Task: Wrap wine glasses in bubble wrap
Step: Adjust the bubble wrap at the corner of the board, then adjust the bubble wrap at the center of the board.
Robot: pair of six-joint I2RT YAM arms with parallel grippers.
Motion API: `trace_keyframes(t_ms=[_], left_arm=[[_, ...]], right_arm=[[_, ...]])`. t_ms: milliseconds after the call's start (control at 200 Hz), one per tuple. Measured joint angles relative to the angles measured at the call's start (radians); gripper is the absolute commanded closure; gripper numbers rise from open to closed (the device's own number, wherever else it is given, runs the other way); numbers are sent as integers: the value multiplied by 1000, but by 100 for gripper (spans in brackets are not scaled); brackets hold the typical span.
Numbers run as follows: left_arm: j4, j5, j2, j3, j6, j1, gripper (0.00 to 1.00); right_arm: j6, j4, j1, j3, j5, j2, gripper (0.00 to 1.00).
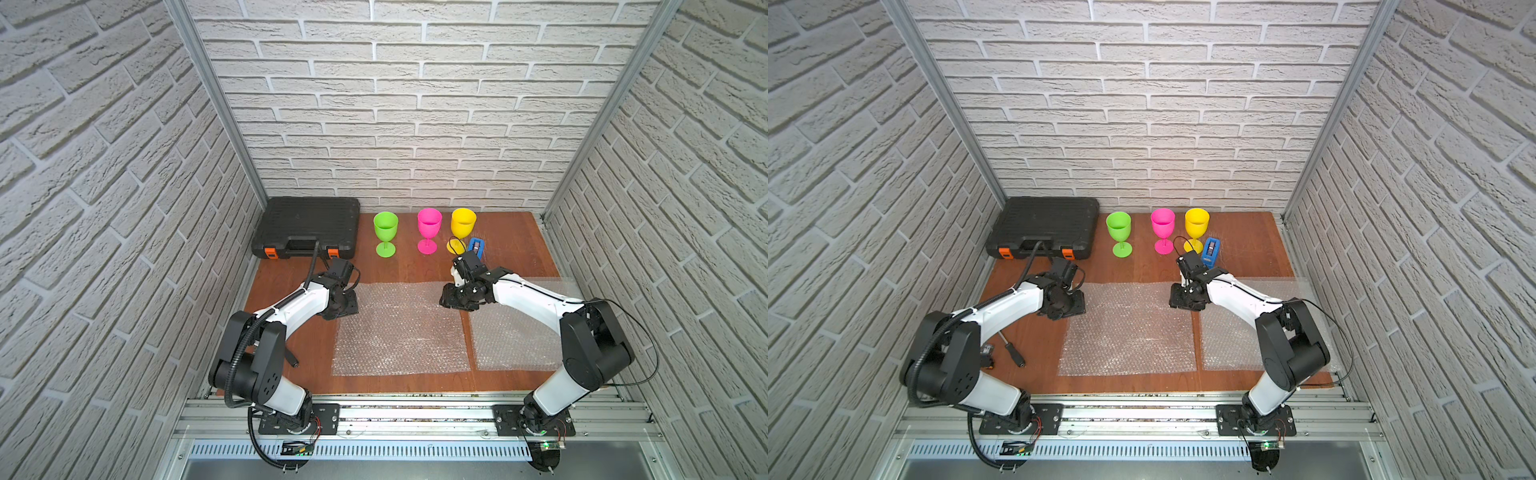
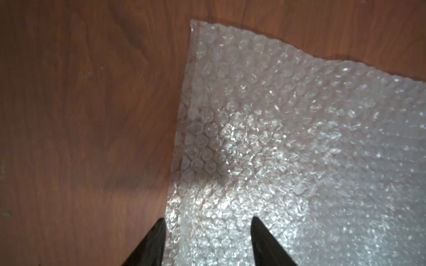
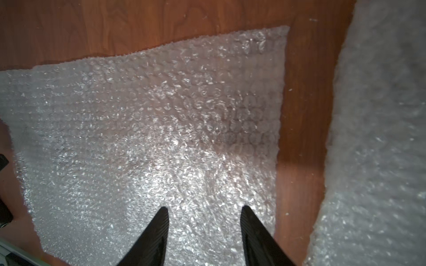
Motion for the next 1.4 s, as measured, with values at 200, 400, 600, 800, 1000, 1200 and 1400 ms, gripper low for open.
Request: trace_keyframes(t_ms=[200,400,600,800,1000,1200,1400], left_arm=[[18,17,46,0,0,0,42],[24,15,48,0,0,10,39],[24,19,48,-2,0,43,36],[34,48,76,-2,5,50,36],[52,81,77,-2,9,52,36],[88,121,79,-2,11,49,36],[96,130,77,-3,13,49,36]], right_arm=[[-28,13,-47,-16,-9,61,44],[-43,-2,-92,-48,20,65,40],[-73,-10,-114,-48,44,33,26],[-123,5,-132,-12,38,-45,18],[-173,91,-203,71,12,-57,9],[-219,230,-293,134,-18,-28,9],[-300,410,-332,137,-21,41,9]])
